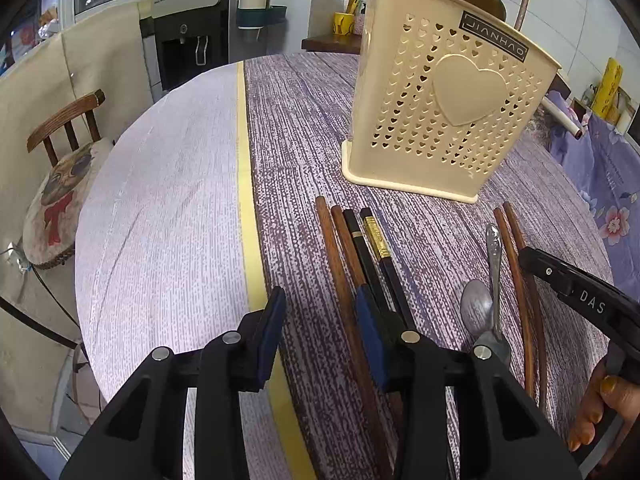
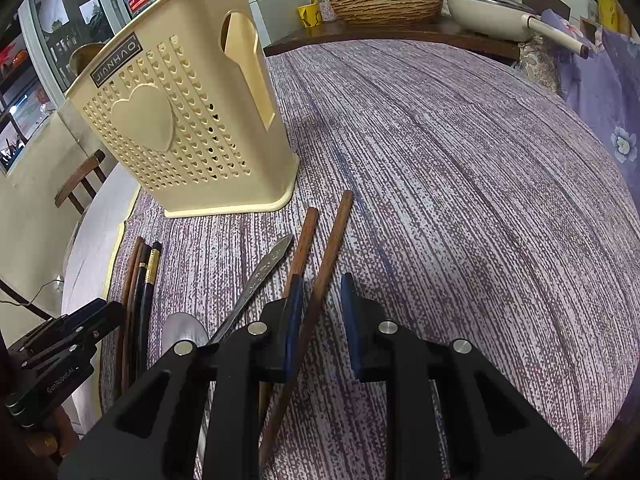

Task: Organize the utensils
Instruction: 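Move both tools back to the chopsticks and close the right tool on one, then grasp a wooden chopstick with the left tool while the right tool lifts its chopstick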

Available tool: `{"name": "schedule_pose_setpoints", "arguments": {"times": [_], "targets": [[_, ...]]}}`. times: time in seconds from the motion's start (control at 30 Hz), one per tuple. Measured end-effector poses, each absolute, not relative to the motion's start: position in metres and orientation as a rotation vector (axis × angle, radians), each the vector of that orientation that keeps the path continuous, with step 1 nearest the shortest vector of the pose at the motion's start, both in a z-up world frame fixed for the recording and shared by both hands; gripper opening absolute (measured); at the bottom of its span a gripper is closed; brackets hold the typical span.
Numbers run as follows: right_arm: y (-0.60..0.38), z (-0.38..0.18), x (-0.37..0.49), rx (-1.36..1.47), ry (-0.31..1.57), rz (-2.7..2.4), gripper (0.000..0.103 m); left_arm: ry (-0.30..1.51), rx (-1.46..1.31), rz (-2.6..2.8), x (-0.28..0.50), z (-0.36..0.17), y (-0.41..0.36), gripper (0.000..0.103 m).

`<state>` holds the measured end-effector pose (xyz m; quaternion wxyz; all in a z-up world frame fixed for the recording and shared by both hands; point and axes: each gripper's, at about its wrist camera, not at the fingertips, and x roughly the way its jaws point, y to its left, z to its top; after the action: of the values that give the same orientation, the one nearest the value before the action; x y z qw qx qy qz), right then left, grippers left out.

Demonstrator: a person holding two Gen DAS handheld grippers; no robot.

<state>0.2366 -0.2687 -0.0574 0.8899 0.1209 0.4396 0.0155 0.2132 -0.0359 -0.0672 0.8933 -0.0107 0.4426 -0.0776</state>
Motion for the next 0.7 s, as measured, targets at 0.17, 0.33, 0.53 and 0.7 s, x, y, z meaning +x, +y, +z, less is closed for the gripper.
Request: {"name": "schedule_pose_setpoints", "arguments": {"times": [0.17,0.33,0.53,0.7], "targets": [[-0.270,-0.058,0.242,0.245,0.914,0.020,0.015,0.918,0.026,-0.147,0.224,-0.068,-0.045,0.029],[-0.271,-0.058,0.253,0.250,0.913,0.005,0.013,0.919,0.068,-0.132,0.235,-0.068,-0.054,0.025],[-0.267,-0.058,0.261,0.229,0.908,-0.024,0.011,0.914,0.088,-0.117,0.242,-0.069,-0.058,0.018],[-0.268,-0.058,0.260,0.234,0.901,-0.025,0.011,0.917,0.069,-0.107,0.245,-0.068,-0.055,0.010]]}}
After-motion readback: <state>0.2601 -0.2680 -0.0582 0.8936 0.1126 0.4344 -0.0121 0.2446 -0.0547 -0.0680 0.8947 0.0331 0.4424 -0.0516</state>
